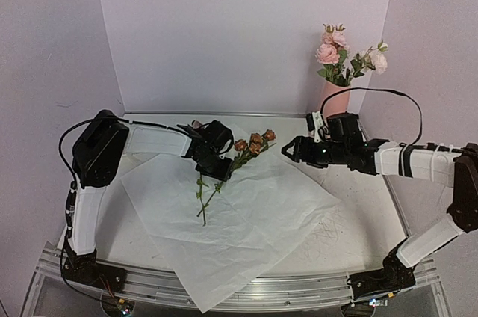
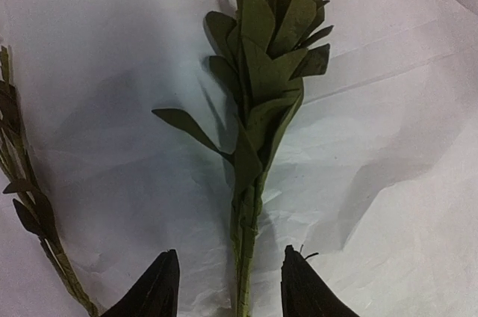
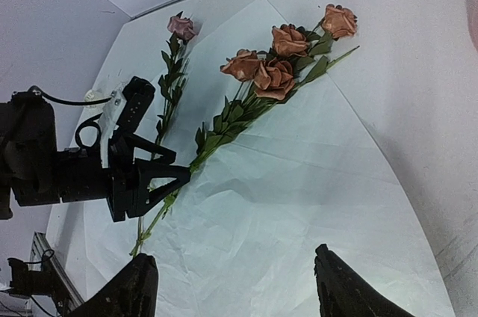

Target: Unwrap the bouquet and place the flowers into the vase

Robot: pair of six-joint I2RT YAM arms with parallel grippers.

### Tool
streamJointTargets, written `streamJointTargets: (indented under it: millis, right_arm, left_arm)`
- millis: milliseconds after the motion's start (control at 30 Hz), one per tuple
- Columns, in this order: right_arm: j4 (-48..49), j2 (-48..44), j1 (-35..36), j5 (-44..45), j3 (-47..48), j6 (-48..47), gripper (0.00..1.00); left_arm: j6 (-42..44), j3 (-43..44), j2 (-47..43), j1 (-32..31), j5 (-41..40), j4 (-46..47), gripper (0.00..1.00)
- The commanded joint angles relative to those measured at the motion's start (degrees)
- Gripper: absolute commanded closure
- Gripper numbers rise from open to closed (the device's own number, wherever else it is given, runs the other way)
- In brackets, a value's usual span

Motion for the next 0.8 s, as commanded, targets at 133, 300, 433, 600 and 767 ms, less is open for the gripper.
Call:
streamJointTargets:
  millis: [133, 300, 433, 600, 767]
  right_arm:
    - [3.4, 1.8, 0.8, -0.9, 0.4, 0.9, 0.27]
    - [3.5, 2.2, 0.9, -0.9, 0.4, 1.1, 0.27]
    - [3.6, 2.4, 1.1, -1.3, 0.4, 1.5, 0.27]
    - [3.8, 3.0, 1.3, -2.5, 0.8, 2.6, 0.27]
    - [4.1, 3.4, 1.3, -3.3, 2.4, 3.5, 0.27]
  left_arm:
    - [0.2, 3.1, 1.6, 0.3, 2.4, -2.5, 0.59]
    - [0.2, 3.2, 2.7, 0.4, 3.6, -2.9, 0.66]
    - [-0.3, 3.4, 3.8, 0.3, 5.1, -3.3, 0.79]
    - [-1.3, 3.9, 3.0, 0.3, 4.7, -3.4, 1.00]
    - [-1.4, 4.0, -2.8, 0.3, 1.8, -3.3, 1.00]
